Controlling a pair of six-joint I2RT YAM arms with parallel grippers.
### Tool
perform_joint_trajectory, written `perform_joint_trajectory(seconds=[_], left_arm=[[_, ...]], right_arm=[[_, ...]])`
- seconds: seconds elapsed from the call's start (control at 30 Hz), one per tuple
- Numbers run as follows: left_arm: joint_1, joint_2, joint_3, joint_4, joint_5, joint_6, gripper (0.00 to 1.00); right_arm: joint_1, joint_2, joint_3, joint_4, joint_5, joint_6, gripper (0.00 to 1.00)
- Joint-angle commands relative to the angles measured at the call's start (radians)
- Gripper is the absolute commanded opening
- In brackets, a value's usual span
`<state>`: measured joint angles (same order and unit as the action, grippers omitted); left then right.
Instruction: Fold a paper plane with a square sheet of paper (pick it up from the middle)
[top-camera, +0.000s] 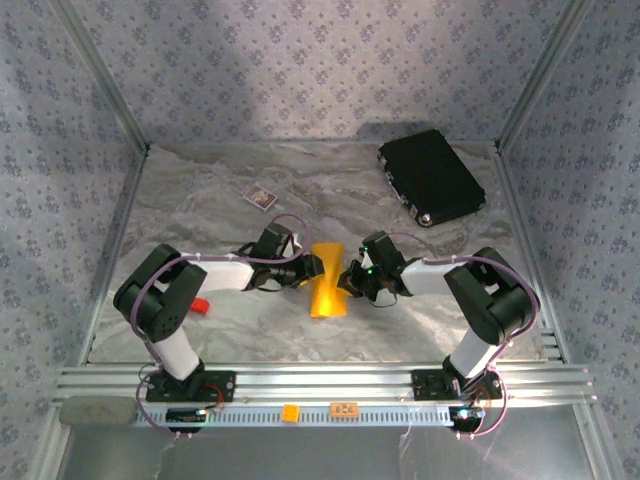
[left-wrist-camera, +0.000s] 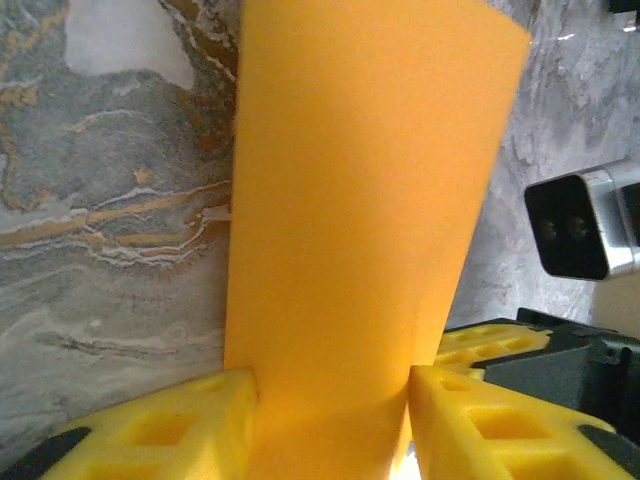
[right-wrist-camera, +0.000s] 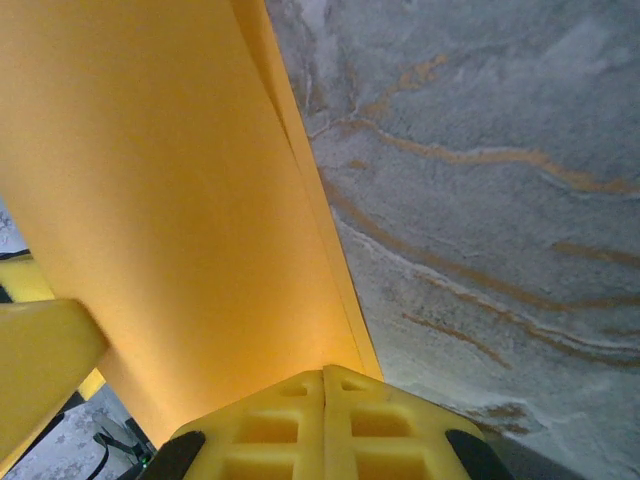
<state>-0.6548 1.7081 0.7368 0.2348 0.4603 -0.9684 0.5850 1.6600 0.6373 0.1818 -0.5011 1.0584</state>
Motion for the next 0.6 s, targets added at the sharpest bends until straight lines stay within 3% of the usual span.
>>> perform_joint_trajectory(seconds=[0.0, 0.17, 0.33, 0.57], left_arm=[[-0.008, 0.018, 0.026, -0.039, 0.005, 0.027, 0.41], [-0.009, -0.004, 0.039, -0.106, -0.043, 0.049, 0.51], [-0.010, -0.076, 0.036, -0.179, -0.115, 0.067, 0.69], [-0.017, -0.073, 0.048, -0.191, -0.090, 0.075, 0.74]], right_arm=[[-0.008, 0.001, -0.031, -0.071, 0.058, 0.005, 0.05], [-0.008, -0.006, -0.027, -0.074, 0.062, 0.003, 0.05], [-0.010, -0.007, -0.026, -0.076, 0.062, 0.000, 0.06], [-0.009, -0.008, -0.025, -0.074, 0.061, 0.002, 0.06]])
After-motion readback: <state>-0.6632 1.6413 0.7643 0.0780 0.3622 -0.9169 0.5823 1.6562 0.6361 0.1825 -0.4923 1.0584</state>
